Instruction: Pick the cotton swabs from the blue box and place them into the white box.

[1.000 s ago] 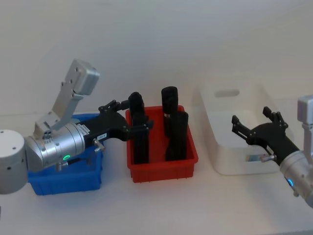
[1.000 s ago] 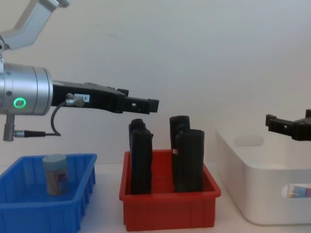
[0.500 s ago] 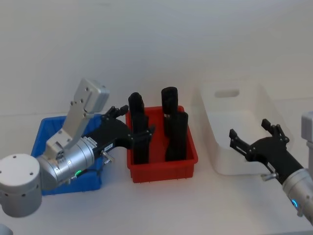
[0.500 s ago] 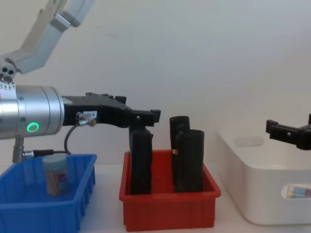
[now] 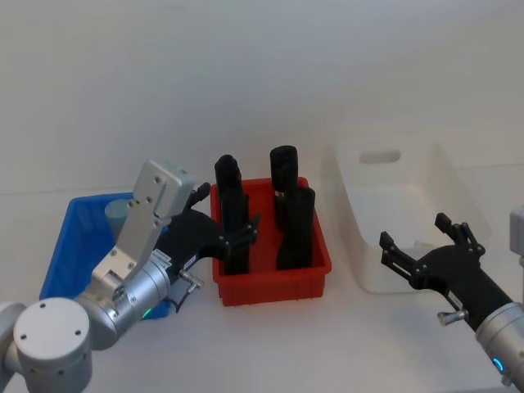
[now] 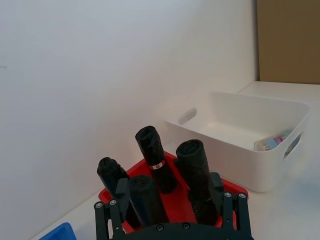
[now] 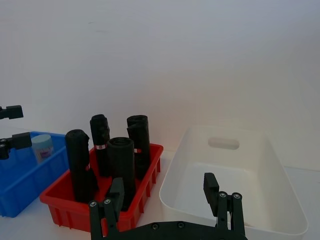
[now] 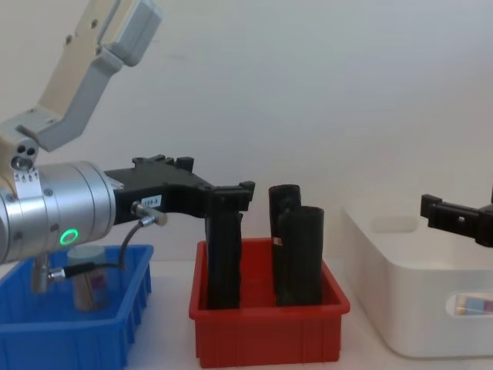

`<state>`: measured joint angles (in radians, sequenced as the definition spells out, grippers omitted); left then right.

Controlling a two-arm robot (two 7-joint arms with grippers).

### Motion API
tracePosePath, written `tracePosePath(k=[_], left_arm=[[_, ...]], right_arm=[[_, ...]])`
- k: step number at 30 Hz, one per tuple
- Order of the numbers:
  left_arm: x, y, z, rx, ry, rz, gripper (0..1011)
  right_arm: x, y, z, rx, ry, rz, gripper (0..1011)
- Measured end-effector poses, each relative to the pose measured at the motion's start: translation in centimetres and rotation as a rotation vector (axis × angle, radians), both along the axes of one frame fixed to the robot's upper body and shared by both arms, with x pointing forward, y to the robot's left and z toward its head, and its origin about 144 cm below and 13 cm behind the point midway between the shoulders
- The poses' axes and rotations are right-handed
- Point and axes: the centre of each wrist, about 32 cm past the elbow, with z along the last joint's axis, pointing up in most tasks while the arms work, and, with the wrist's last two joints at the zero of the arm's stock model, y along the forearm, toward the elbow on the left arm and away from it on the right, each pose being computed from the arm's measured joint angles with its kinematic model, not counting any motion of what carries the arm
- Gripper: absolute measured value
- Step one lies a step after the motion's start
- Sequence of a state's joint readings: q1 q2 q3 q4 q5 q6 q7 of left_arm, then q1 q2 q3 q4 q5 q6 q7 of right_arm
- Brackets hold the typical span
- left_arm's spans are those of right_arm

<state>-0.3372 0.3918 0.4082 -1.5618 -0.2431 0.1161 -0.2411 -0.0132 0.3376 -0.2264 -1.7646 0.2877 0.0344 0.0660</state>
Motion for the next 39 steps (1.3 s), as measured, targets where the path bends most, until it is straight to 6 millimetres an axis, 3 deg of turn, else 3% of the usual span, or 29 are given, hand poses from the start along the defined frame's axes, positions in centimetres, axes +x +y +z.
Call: tracePosePath(k=[20, 39], left_arm=[[-3.2, -2.4, -2.4, -0.047, -0.089, 0.125, 1004], [-3.3, -2.4, -2.5, -0.049, -0.093, 0.131, 1004]], right_arm=[[0.0, 0.0, 0.0, 0.001, -0.001, 0.0, 1001], [0.1, 0.0, 0.0, -0.002, -0.002, 0.006, 1001]])
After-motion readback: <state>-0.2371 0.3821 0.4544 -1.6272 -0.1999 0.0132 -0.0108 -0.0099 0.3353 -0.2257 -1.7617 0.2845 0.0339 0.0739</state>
